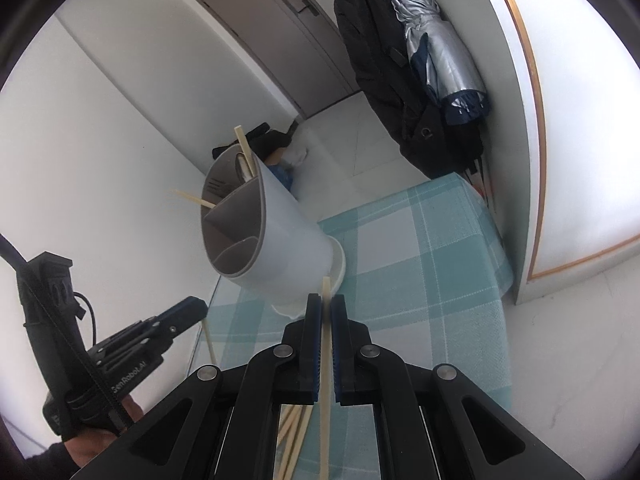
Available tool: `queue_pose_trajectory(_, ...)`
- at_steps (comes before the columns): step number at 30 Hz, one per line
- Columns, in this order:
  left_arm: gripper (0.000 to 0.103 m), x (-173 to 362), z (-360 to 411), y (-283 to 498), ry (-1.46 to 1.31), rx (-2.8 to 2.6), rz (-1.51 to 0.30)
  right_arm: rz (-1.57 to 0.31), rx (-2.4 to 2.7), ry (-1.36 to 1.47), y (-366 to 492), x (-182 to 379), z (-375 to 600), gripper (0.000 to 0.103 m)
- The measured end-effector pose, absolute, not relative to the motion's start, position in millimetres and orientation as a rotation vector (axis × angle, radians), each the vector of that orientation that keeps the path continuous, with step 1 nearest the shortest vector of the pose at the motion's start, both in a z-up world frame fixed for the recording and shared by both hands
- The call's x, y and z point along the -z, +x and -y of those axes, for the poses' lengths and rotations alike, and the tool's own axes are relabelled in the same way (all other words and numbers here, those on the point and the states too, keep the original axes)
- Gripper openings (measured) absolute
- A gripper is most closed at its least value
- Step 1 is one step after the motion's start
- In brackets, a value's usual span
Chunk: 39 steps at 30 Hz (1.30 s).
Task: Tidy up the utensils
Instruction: 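Lift both held chopsticks and carry them above the caddy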
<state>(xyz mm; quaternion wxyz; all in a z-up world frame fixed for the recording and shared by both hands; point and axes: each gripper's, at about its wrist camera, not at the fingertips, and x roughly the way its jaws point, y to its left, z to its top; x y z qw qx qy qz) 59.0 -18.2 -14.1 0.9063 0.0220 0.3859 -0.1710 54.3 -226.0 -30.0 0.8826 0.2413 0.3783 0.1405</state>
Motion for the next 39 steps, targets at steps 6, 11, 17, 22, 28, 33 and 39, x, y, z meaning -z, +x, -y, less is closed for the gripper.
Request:
queue_pose_trajectory(6,0.003,14,16,56,-0.007,0.339,-0.772,-0.75,-0.303,0.469,42,18,212,0.004)
queue_pose_trajectory(11,0.003,10,6,49,-0.024,0.305,-0.761,-0.728,-0.313,0.433,33,13,198,0.004)
queue_pose_trajectory(17,0.003,8,-2,45,-0.05,0.281,-0.762,-0.671,-0.322,0.387,23,4,186,0.004)
queue_pose_trajectory(22,0.003,6,-3,42,-0.025,0.293,-0.745,-0.661,-0.318,0.366,18,4,183,0.004)
queue_pose_trajectory(28,0.003,2,-3,43,-0.006,0.285,-0.743,-0.627,-0.32,0.318,13,-3,178,0.004)
queue_pose_trajectory(33,0.003,-6,-3,46,-0.036,0.304,-0.734,-0.614,-0.324,0.298,14,-7,176,0.004)
queue_pose_trajectory(39,0.003,-19,1,51,-0.048,0.321,-0.726,-0.608,-0.321,0.296,15,-12,176,0.004)
